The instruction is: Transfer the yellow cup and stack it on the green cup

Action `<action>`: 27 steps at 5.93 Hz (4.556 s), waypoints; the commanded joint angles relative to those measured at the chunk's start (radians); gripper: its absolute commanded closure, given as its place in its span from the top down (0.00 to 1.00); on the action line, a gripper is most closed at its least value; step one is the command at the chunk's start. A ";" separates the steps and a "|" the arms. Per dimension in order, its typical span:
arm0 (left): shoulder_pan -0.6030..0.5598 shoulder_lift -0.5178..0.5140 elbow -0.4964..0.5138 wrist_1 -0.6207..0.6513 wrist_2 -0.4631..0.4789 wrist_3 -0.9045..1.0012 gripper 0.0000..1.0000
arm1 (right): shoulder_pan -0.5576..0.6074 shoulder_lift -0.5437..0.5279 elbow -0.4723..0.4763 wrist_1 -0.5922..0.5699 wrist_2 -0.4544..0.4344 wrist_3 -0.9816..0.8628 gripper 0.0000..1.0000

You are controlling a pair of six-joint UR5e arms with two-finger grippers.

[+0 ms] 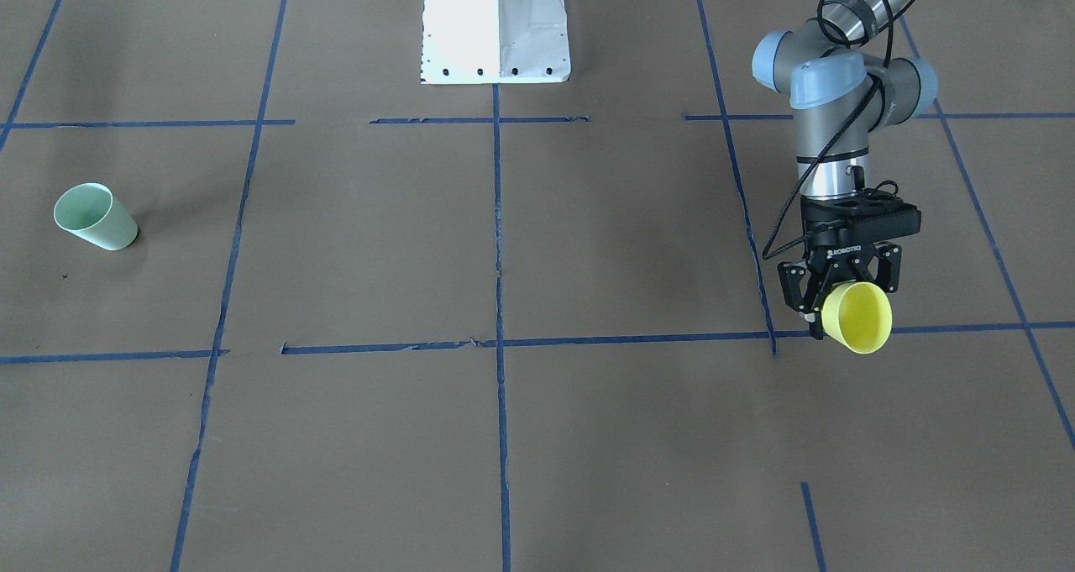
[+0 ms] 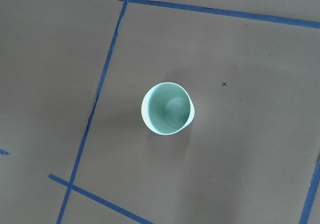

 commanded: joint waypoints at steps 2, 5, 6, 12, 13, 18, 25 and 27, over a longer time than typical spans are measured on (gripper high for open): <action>0.010 -0.014 -0.009 -0.085 -0.201 0.138 0.00 | 0.000 0.009 -0.001 0.050 0.001 0.004 1.00; 0.102 -0.072 -0.068 -0.116 -0.201 0.387 0.00 | -0.052 0.058 -0.003 0.189 -0.003 0.278 1.00; 0.131 -0.074 -0.064 -0.217 -0.203 0.448 0.00 | -0.060 0.061 -0.003 0.226 -0.008 0.321 1.00; 0.349 -0.252 0.016 -0.425 -0.001 0.544 0.04 | -0.456 0.565 -0.043 0.214 -0.258 1.046 1.00; 0.362 -0.264 0.036 -0.465 0.002 0.544 0.04 | -0.506 0.664 -0.070 0.214 -0.258 1.157 1.00; 0.490 -0.265 0.065 -0.533 0.289 0.555 0.06 | -0.710 0.927 -0.166 0.211 -0.368 1.456 1.00; 0.512 -0.321 0.103 -0.520 0.291 0.717 0.05 | -0.908 0.984 -0.172 0.069 -0.550 1.506 1.00; 0.512 -0.324 0.099 -0.523 0.289 0.713 0.08 | -0.920 0.978 -0.175 0.066 -0.563 1.506 0.99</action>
